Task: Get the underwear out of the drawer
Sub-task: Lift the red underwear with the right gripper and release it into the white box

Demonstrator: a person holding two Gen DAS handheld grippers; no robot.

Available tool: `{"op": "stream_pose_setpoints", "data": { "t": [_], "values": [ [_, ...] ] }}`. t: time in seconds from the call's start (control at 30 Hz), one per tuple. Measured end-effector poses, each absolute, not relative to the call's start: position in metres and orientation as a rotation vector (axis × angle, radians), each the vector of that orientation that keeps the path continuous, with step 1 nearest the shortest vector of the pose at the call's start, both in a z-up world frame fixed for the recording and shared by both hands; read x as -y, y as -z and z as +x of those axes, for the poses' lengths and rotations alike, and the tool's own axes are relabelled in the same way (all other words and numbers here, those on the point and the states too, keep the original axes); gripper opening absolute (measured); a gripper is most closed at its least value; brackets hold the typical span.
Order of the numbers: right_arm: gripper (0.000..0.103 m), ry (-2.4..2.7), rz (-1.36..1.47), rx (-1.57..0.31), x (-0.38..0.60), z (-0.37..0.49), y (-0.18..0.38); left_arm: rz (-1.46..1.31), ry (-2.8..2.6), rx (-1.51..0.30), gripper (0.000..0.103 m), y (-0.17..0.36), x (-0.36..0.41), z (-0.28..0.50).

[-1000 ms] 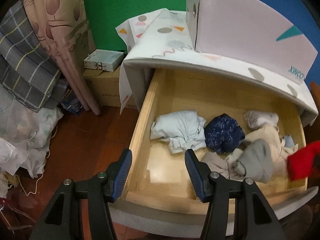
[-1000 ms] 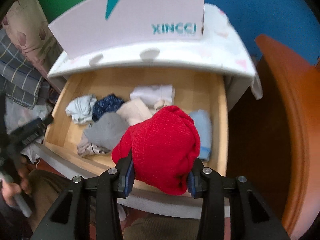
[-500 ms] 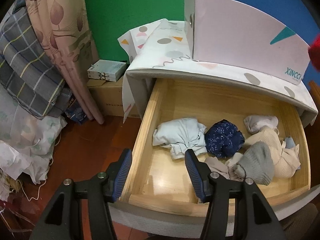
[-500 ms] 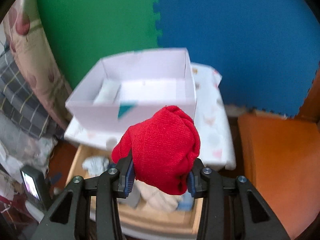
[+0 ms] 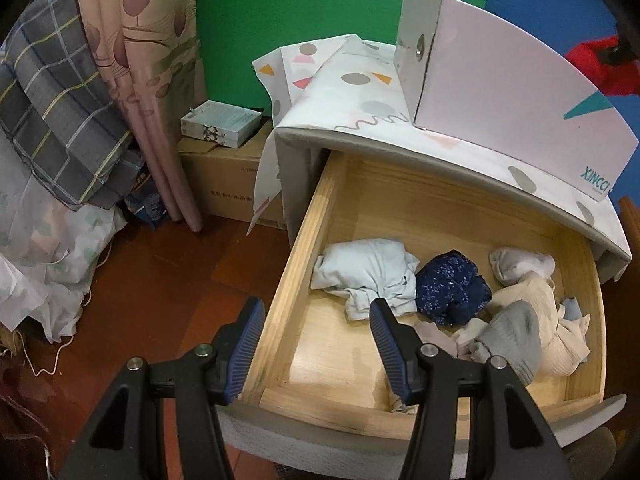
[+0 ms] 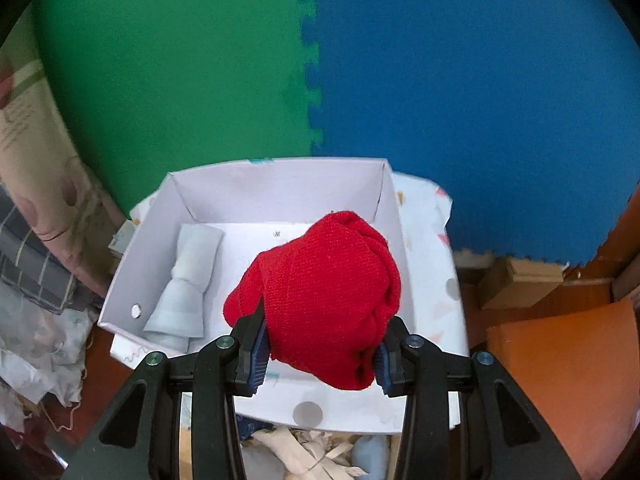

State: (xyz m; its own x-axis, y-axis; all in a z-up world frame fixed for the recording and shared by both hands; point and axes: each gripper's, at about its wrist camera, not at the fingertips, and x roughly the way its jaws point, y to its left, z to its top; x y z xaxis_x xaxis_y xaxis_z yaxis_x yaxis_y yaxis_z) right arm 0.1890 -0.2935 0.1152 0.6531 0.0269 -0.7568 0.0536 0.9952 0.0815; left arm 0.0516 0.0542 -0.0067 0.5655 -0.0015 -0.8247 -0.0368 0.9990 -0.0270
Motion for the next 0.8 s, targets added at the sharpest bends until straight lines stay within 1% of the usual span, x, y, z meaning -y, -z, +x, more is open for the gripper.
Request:
{"op": "stream_pose_setpoints", "data": {
  "t": [0.27, 0.53, 0.7, 0.8],
  "values": [
    [0.04, 0.047, 0.057, -0.979, 0.289, 0.229, -0.075, -0.068, -0.017, -0.968, 0.056, 0.007, -0.058, 0.053],
    [0.049, 0.05, 0.06, -1.019, 0.289, 0.235, -0.058, -0.079, -0.017, -0.965, 0.056, 0.007, -0.059, 0.054],
    [0.054, 0.041, 0.075, -1.002, 0.29, 0.225, -0.065, -0.081, -0.017, -0.968, 0.056, 0.008, -0.059, 0.055],
    [0.054, 0.034, 0.06, -0.972, 0.289, 0.213, -0.08, -0.082, -0.018, -0.971, 0.056, 0.008, -0.059, 0.055]
  ]
}}
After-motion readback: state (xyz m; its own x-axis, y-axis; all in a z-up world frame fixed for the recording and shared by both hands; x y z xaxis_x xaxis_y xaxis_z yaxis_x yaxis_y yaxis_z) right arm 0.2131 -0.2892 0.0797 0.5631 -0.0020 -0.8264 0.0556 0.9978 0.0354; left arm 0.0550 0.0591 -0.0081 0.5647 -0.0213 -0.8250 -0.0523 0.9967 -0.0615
